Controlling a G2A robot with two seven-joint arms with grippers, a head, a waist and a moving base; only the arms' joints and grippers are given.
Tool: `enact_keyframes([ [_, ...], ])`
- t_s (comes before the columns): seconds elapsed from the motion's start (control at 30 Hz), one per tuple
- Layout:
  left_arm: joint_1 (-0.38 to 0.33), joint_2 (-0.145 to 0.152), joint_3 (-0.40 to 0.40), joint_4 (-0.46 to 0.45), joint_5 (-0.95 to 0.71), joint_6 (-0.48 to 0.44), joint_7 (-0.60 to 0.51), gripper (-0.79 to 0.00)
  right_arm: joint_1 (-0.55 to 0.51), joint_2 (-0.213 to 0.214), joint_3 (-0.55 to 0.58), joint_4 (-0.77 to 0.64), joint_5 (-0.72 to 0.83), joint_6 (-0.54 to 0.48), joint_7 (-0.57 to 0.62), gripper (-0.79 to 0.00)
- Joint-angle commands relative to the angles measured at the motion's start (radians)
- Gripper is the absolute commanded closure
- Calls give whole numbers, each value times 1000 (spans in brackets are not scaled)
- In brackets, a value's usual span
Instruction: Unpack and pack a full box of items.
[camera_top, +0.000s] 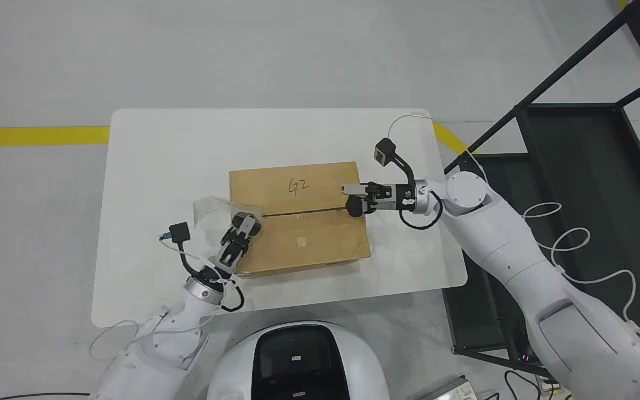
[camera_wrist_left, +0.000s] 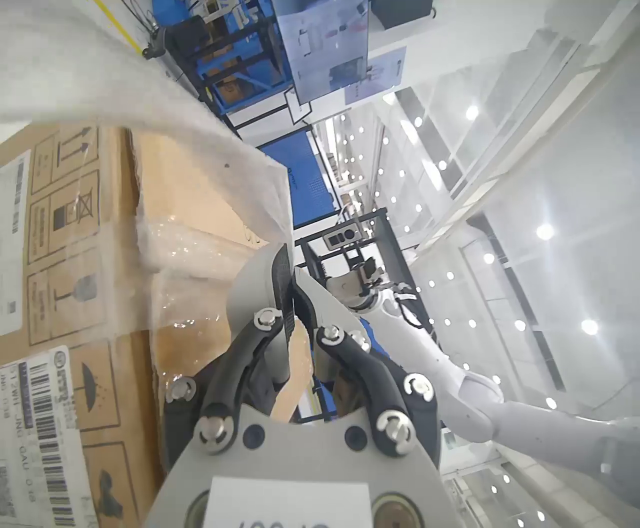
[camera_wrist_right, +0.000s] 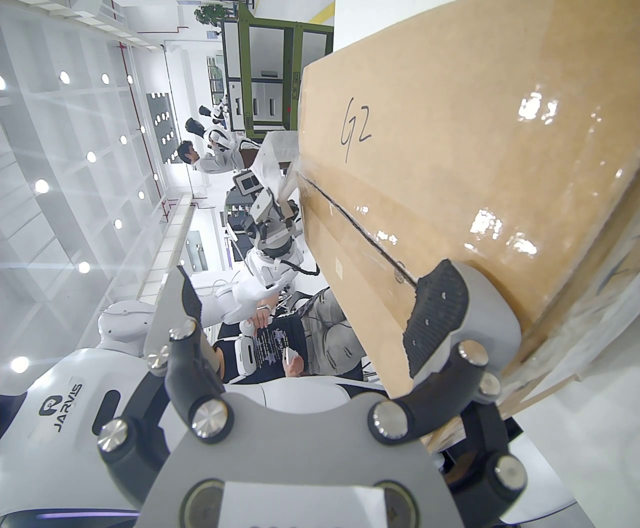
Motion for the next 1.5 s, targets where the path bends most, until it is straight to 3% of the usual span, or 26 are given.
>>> enact_keyframes([
  [0.0, -10, -5, 11, 6, 24, 22, 0, 0, 0, 0, 0, 0, 0, 0, 0, -785],
  [0.23, -20, -15, 32, 1, 89, 47, 8, 0, 0, 0, 0, 0, 0, 0, 0, -785],
  [0.27, -19, -17, 33, -1, 95, 50, 11, -28, 0, 0, 0, 0, 0, 0, 0, -785],
  [0.3, -19, -18, 34, -2, 104, 53, 13, -252, 0, 0, 0, 0, 0, 0, 0, -785],
  [0.33, -19, -19, 35, -4, 113, 55, 16, -419, 0, 0, 0, 0, 0, 0, 0, -785],
  [0.37, -18, -20, 36, -5, 117, 56, 19, -785, 0, 0, 0, 0, 0, 0, 0, -785],
  [1.03, -6, -37, 43, -43, 242, 4, 37, -785, 0, 0, 0, 0, 0, 0, 0, -785],
  [1.47, -71, -63, 102, -17, 286, 45, 17, -785, 0, 0, 0, 0, 0, 0, 0, -785],
])
